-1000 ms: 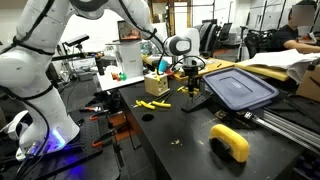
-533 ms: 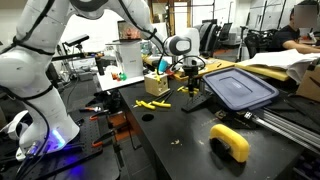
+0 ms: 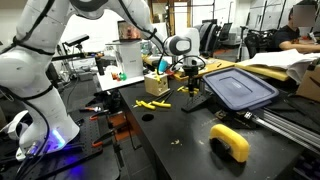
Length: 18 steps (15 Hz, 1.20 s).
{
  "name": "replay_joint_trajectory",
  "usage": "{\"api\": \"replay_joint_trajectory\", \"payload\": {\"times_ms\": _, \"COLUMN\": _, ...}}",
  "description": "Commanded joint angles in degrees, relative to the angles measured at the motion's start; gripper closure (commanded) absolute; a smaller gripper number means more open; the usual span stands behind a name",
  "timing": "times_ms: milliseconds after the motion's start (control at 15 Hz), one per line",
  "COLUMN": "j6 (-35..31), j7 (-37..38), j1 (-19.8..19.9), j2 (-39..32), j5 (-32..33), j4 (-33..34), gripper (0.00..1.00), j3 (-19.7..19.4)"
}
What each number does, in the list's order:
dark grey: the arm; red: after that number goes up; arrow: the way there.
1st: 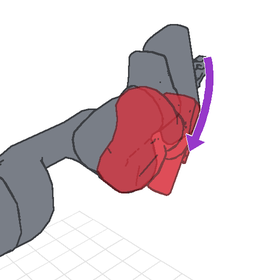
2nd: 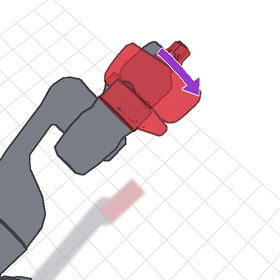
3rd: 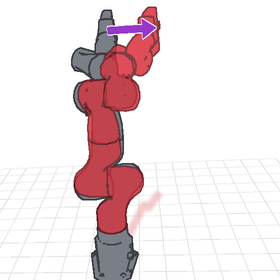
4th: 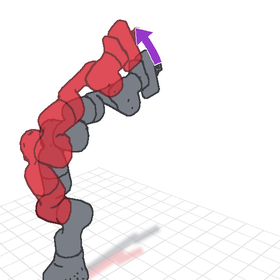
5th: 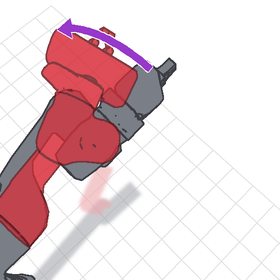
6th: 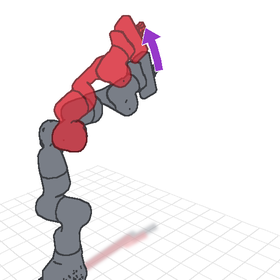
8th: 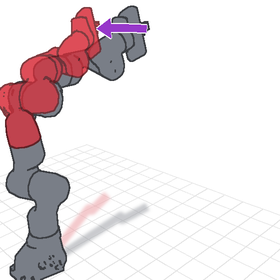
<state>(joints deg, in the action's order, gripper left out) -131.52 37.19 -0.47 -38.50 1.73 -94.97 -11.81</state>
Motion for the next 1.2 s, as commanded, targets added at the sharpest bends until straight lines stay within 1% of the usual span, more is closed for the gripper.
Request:
{"api": "replay_joint_trajectory", "payload": {"times_ms": 0, "j6": 0.37, "j7": -0.42, "j1": 0.15, "j2": 0.59, "j5": -0.29, "j4": -0.08, "gripper": 0.96, "j3": 0.05}}
{"api": "replay_joint_trajectory", "payload": {"times_ms": 800, "j6": -0.34, "j7": 0.09, "j1": -0.2, "j2": -0.66, "j5": 0.38, "j4": 0.62, "gripper": 0.96, "j3": -0.25}}
{"api": "replay_joint_trajectory", "payload": {"times_ms": 1133, "j6": -1.93, "j7": 0.0, "j1": -0.13, "j2": -0.97, "j5": 0.05, "j4": 0.41, "gripper": 0.96, "j3": 0.0}}
